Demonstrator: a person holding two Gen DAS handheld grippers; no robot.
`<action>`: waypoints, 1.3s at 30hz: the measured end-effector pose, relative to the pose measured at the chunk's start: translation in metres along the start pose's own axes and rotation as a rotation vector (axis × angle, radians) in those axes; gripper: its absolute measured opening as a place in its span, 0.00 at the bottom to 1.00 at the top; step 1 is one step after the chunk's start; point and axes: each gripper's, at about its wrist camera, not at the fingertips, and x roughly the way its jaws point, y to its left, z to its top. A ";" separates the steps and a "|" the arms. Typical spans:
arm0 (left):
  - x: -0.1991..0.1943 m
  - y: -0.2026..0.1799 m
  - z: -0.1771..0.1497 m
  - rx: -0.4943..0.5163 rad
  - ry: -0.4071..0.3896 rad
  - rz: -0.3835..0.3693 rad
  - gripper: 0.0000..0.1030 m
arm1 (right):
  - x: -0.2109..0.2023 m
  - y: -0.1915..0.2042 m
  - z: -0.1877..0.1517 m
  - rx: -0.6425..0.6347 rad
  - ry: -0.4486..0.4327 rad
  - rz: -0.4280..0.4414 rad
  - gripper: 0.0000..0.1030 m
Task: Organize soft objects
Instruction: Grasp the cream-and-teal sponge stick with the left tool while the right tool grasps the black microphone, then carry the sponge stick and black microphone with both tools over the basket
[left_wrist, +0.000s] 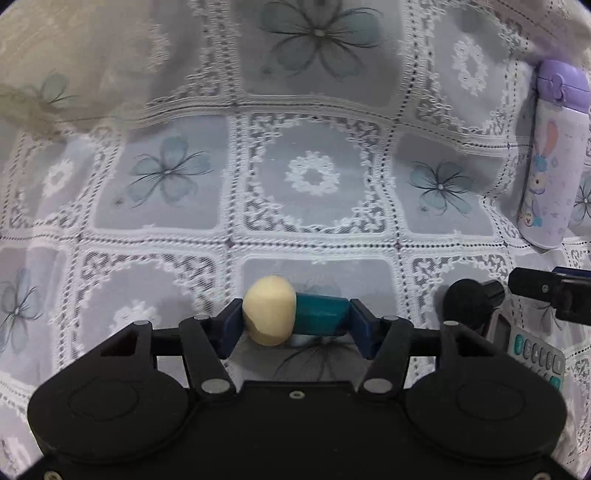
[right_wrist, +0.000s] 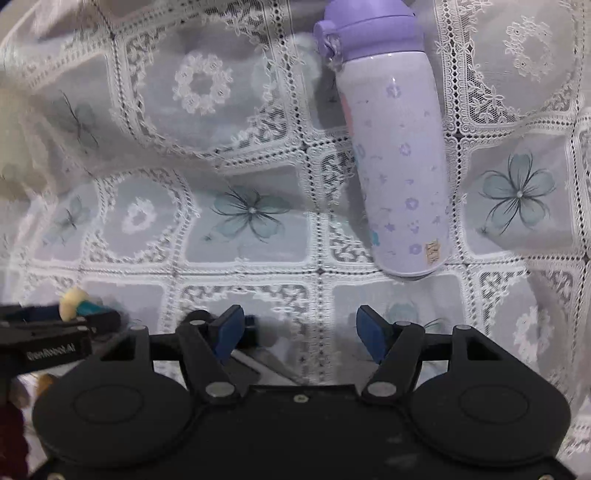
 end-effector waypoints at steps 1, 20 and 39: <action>-0.002 0.002 -0.002 -0.002 0.001 0.003 0.55 | -0.001 0.003 0.000 0.009 0.005 0.016 0.68; -0.006 0.015 -0.010 -0.036 0.008 0.005 0.55 | 0.037 0.054 -0.002 -0.041 0.096 0.035 0.57; -0.023 0.004 -0.013 -0.034 -0.013 0.013 0.55 | 0.014 0.016 0.007 0.029 0.049 0.016 0.55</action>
